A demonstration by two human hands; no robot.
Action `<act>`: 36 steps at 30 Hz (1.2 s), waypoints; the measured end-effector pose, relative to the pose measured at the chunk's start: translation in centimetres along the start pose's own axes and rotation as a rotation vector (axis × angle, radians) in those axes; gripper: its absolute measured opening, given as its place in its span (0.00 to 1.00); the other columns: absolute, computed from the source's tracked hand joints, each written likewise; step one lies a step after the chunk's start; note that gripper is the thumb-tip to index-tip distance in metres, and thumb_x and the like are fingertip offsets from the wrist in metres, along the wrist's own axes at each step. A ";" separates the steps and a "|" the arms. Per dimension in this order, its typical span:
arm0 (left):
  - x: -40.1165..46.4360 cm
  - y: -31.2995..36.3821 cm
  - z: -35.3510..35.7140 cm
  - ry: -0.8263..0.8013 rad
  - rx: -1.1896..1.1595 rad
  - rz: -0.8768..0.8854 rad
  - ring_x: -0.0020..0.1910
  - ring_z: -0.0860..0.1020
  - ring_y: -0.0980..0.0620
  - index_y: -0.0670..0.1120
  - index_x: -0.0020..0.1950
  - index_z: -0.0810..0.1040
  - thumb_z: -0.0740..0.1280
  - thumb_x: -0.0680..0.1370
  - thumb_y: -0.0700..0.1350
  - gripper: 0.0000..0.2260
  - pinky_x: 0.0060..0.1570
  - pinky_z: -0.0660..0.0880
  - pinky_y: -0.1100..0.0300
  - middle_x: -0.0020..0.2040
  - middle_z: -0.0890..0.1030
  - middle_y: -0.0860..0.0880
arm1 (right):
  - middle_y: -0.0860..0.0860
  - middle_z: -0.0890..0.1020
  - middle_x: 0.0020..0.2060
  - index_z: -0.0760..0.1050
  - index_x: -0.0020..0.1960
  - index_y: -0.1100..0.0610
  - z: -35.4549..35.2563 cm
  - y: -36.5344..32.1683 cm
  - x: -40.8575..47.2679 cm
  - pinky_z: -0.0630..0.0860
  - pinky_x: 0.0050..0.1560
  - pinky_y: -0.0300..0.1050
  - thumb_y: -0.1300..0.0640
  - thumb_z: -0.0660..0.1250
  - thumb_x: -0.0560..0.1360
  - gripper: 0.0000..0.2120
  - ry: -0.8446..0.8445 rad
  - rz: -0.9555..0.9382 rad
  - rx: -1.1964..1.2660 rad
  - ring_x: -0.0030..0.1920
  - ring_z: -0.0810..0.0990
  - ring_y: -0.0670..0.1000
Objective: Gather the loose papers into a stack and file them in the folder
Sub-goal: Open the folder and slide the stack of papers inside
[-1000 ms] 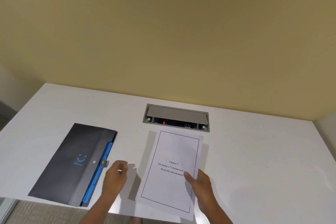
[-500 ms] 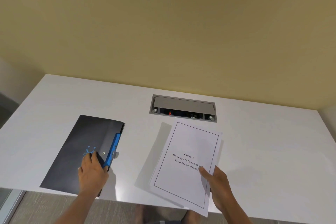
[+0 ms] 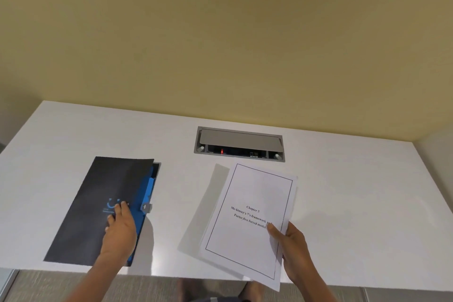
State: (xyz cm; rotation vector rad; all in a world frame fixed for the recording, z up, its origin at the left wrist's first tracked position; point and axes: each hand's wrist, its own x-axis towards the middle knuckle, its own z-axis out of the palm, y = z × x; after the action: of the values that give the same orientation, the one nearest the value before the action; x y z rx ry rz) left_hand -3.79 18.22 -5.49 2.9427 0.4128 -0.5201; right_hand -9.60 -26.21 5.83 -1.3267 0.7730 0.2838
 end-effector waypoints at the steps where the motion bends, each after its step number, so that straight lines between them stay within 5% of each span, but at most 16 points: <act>1: -0.2 0.5 -0.8 0.014 -0.040 0.016 0.72 0.76 0.36 0.33 0.82 0.51 0.65 0.81 0.38 0.35 0.64 0.80 0.51 0.78 0.68 0.34 | 0.60 0.89 0.55 0.83 0.61 0.63 -0.2 -0.3 -0.1 0.82 0.61 0.63 0.64 0.71 0.80 0.10 0.001 -0.005 0.003 0.56 0.88 0.62; 3: -0.9 2.0 -2.6 0.027 -0.129 0.036 0.50 0.86 0.44 0.35 0.82 0.57 0.66 0.79 0.34 0.33 0.46 0.84 0.57 0.61 0.83 0.38 | 0.60 0.89 0.56 0.83 0.61 0.63 -0.7 -1.0 -0.3 0.82 0.61 0.63 0.64 0.72 0.80 0.10 0.003 -0.015 0.009 0.56 0.88 0.63; 5: -1.8 3.7 -4.5 0.042 -0.240 0.055 0.30 0.80 0.50 0.39 0.82 0.60 0.65 0.78 0.31 0.32 0.29 0.76 0.59 0.42 0.82 0.45 | 0.60 0.89 0.56 0.83 0.61 0.63 -1.4 -2.0 -0.5 0.82 0.62 0.64 0.64 0.72 0.80 0.10 0.004 -0.030 0.002 0.56 0.88 0.62; 6: -2.3 4.8 -5.4 0.041 -0.285 0.061 0.28 0.78 0.51 0.41 0.82 0.60 0.64 0.78 0.30 0.32 0.27 0.72 0.60 0.40 0.81 0.46 | 0.59 0.89 0.56 0.83 0.61 0.62 -1.8 -2.6 -0.6 0.82 0.62 0.64 0.64 0.72 0.80 0.10 0.007 -0.038 -0.002 0.56 0.89 0.62; 10: -4.9 9.5 -8.6 -0.011 -0.438 0.074 0.42 0.82 0.45 0.48 0.83 0.60 0.57 0.81 0.31 0.31 0.40 0.79 0.52 0.59 0.83 0.43 | 0.57 0.89 0.55 0.83 0.61 0.60 -3.8 -5.5 -1.4 0.80 0.64 0.66 0.63 0.72 0.80 0.11 0.028 -0.088 -0.017 0.56 0.88 0.61; 13: -6.8 12.8 -9.5 -0.047 -0.552 0.096 0.47 0.79 0.50 0.50 0.83 0.61 0.55 0.84 0.35 0.27 0.47 0.80 0.56 0.66 0.81 0.45 | 0.57 0.89 0.55 0.83 0.62 0.59 -5.4 -7.9 -2.5 0.81 0.63 0.65 0.63 0.72 0.80 0.11 0.046 -0.130 -0.012 0.55 0.89 0.61; 18: -9.0 18.3 -9.8 -0.114 -0.680 0.173 0.65 0.78 0.45 0.49 0.82 0.61 0.55 0.86 0.40 0.23 0.67 0.76 0.49 0.74 0.75 0.47 | 0.55 0.90 0.54 0.83 0.61 0.59 -7.7 -11.7 -4.1 0.83 0.57 0.56 0.63 0.72 0.80 0.10 0.080 -0.195 0.030 0.54 0.90 0.59; 26: -10.8 24.7 -9.8 -0.189 -0.750 0.184 0.74 0.73 0.44 0.49 0.83 0.61 0.56 0.86 0.39 0.24 0.71 0.72 0.47 0.79 0.70 0.48 | 0.40 0.88 0.44 0.84 0.52 0.44 -6.9 -14.3 -4.0 0.82 0.41 0.39 0.59 0.72 0.80 0.09 0.229 -0.492 -0.288 0.44 0.87 0.46; 29: -10.9 25.7 -9.6 -0.222 -0.797 0.170 0.75 0.72 0.45 0.51 0.83 0.61 0.56 0.86 0.40 0.24 0.73 0.72 0.45 0.80 0.70 0.49 | 0.39 0.87 0.43 0.81 0.54 0.47 -5.5 -14.4 -3.7 0.80 0.38 0.31 0.59 0.70 0.82 0.07 0.198 -0.587 -0.394 0.42 0.86 0.41; 36: -11.6 26.8 -10.1 -0.259 -0.899 0.103 0.73 0.74 0.45 0.53 0.81 0.64 0.59 0.86 0.42 0.23 0.67 0.77 0.42 0.77 0.73 0.51 | 0.46 0.85 0.45 0.76 0.63 0.50 -1.9 -13.0 -3.6 0.81 0.37 0.39 0.56 0.64 0.84 0.09 0.102 -0.707 -0.733 0.39 0.84 0.42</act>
State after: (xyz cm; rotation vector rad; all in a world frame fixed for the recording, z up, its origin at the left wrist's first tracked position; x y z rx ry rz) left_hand -3.38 -8.52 9.97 1.9948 0.3385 -0.5137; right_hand -5.13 -30.37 17.97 -2.2263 0.2276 -0.0888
